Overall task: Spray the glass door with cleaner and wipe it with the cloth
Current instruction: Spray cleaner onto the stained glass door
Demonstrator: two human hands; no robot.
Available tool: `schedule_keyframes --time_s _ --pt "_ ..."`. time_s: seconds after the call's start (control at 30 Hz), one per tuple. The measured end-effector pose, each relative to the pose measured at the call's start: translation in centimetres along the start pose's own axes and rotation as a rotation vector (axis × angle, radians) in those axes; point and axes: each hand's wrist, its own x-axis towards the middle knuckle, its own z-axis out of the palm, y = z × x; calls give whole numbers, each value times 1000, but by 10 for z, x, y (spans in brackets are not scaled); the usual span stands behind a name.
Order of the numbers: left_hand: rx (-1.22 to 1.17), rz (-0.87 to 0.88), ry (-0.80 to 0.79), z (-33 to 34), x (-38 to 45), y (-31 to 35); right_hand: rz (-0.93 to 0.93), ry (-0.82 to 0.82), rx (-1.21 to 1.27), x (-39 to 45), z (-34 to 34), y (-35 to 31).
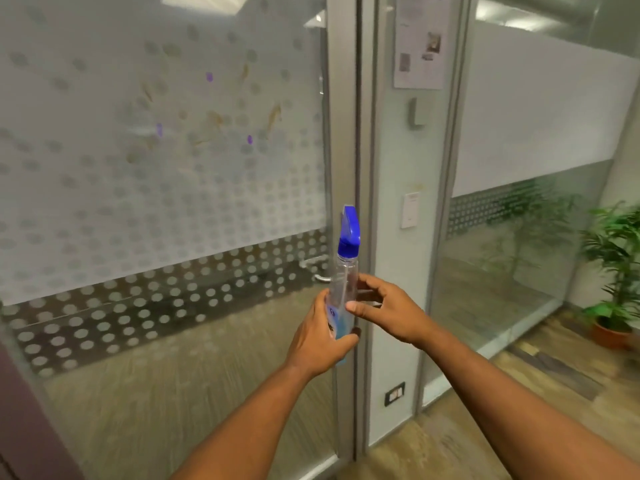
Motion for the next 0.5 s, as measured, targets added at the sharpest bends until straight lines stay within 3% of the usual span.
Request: schedule_keyframes --time_s 0.5 --pt "-99 248 -259 228 20 148 151 131 9 -138 -215 82"
